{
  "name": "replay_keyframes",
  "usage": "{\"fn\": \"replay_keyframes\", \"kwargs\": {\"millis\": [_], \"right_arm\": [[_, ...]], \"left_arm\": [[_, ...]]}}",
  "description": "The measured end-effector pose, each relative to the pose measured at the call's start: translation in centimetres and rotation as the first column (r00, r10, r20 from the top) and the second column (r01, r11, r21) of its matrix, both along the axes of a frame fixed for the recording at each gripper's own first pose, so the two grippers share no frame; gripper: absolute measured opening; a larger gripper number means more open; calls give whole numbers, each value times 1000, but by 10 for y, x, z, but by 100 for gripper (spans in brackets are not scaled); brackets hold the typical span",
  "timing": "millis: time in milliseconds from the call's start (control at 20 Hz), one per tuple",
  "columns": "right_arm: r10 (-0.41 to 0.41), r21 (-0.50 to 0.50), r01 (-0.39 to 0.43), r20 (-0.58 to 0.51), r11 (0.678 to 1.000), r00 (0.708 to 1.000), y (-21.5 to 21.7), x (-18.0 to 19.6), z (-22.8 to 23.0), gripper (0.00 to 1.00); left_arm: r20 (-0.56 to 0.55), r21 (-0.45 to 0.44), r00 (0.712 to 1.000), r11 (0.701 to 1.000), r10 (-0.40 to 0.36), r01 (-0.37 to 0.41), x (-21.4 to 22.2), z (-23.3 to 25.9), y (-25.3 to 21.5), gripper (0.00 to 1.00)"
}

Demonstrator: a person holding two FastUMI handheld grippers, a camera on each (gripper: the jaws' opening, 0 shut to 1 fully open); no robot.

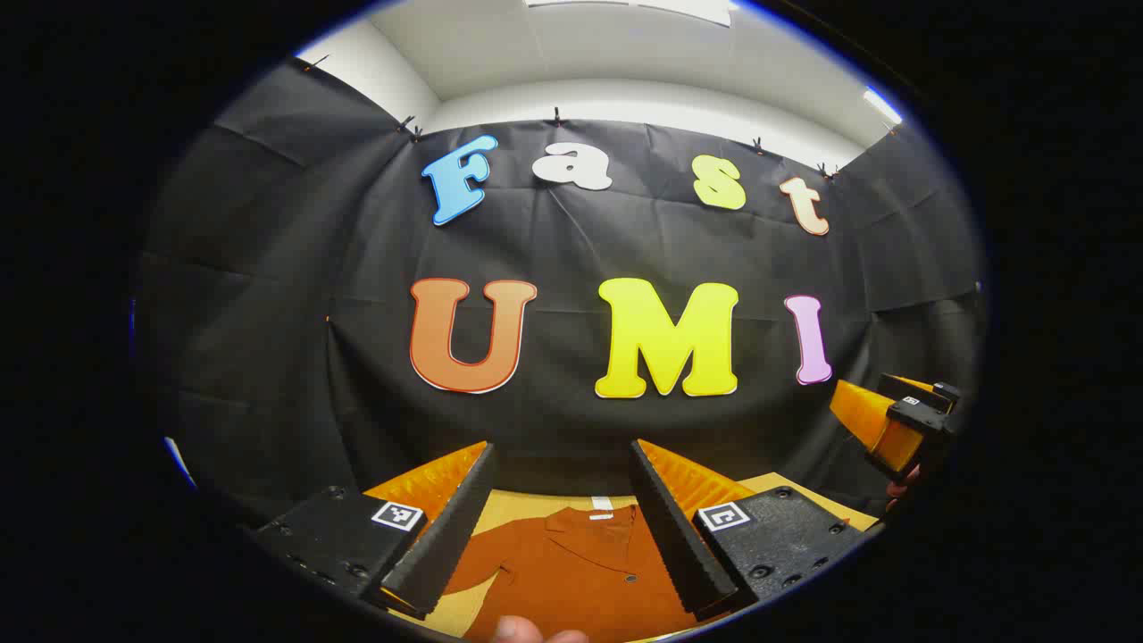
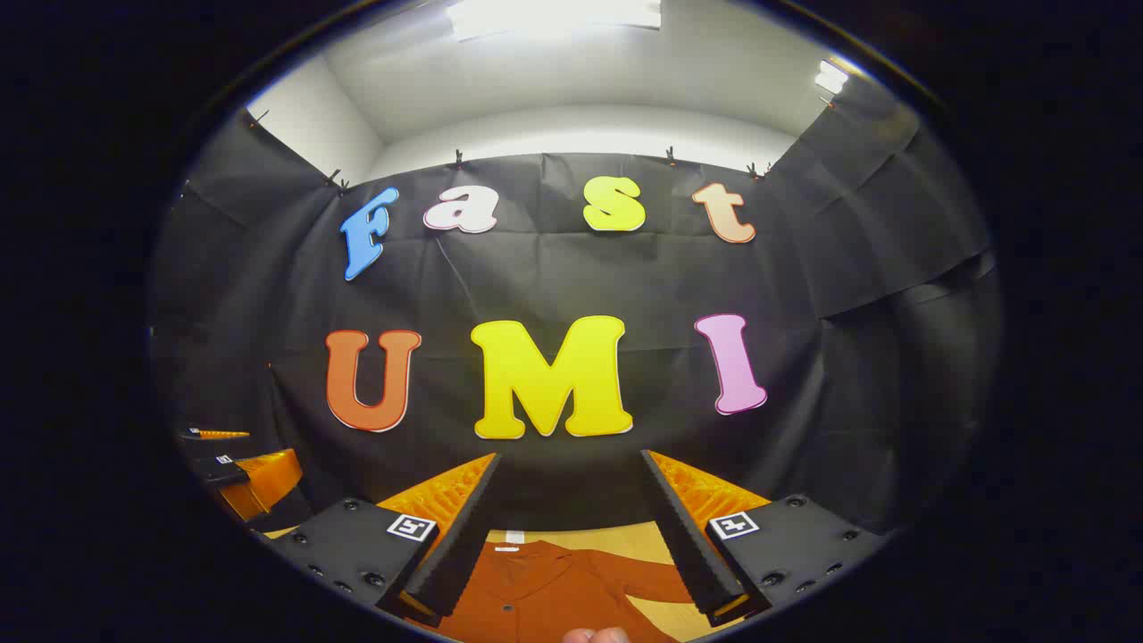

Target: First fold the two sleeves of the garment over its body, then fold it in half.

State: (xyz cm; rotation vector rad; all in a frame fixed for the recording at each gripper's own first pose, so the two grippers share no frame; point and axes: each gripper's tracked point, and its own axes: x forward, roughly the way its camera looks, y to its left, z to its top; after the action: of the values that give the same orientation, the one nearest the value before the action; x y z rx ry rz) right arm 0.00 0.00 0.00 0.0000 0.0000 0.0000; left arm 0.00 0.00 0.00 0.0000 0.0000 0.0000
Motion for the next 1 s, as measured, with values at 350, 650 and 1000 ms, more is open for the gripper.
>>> {"fn": "replay_keyframes", "kwargs": {"millis": [350, 650, 1000], "right_arm": [[22, 14, -21, -32, 1000, 999, -10, -3, -8, 95], [-7, -2, 6, -63, 1000, 998, -26, 2, -16, 95], [35, -21, -35, -16, 999, 999, -21, -1, -11, 95]], "left_arm": [[-18, -4, 1000, 1000, -12, 12, 1, -9, -12, 96], [-25, 2, 1000, 1000, 5, -5, 4, -13, -12, 96], [17, 6, 1000, 1000, -13, 13, 6, -4, -18, 96]]}}
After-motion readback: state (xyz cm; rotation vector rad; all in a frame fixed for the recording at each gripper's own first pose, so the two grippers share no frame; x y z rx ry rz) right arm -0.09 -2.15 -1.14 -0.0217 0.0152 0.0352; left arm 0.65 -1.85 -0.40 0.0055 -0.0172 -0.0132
